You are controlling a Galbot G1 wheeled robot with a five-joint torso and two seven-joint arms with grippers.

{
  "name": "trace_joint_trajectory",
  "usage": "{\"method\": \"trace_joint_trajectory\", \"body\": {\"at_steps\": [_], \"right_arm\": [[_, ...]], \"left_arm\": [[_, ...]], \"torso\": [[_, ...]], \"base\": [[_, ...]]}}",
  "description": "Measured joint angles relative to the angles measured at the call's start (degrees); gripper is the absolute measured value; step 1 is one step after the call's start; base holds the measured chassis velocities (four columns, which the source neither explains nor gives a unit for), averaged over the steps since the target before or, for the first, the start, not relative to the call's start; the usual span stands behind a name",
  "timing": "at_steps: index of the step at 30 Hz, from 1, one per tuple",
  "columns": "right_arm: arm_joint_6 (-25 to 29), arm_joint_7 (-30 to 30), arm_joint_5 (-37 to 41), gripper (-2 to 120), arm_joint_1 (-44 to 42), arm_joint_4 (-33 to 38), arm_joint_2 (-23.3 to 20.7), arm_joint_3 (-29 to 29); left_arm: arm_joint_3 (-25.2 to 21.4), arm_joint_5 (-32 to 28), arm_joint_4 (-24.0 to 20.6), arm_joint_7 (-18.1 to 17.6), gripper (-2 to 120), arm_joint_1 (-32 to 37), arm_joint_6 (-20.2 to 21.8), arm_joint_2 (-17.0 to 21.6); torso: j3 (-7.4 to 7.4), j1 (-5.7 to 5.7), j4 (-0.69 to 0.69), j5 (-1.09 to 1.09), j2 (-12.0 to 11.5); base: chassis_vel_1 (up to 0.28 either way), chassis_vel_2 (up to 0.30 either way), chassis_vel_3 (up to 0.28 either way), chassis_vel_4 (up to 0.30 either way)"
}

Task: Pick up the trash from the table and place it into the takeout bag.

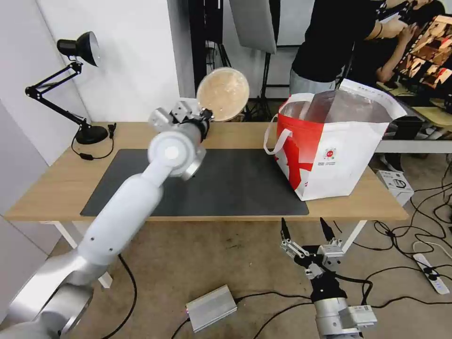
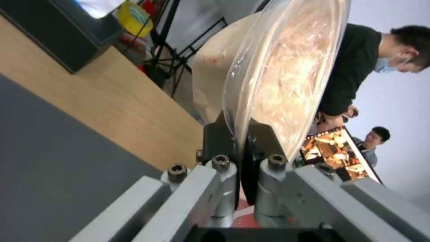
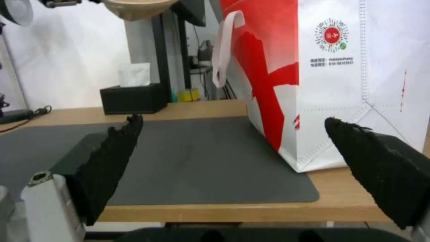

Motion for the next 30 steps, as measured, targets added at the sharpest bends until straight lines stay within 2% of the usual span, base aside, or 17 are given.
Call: {"method": "trace_joint_trajectory", "body": {"at_steps": [17,22,30], "right_arm": [[0.0,0.0,0.0,100,0.0,0.0,0.0,0.0],[0.0,0.0,0.0,100,0.0,0.0,0.0,0.0],[0.0,0.0,0.0,100,0.0,0.0,0.0,0.0]], "left_arm": [[4.4,0.7,4.1,0.7,0,-3.7,-0.5,-2.1],[5.8,1.0,5.8,1.1,0,-4.9,-0.6,-3.9],[8.1,2.2,11.2,1.9,0,-8.0,-0.8,-9.0]], "torso": [[-0.01,0.00,0.01,-0.01,0.0],[-0.01,0.00,0.01,-0.01,0.0],[0.00,0.00,0.00,0.00,0.0]], "base": [[0.000,0.000,0.000,0.000],[0.000,0.000,0.000,0.000],[0.000,0.000,0.000,0.000]]}}
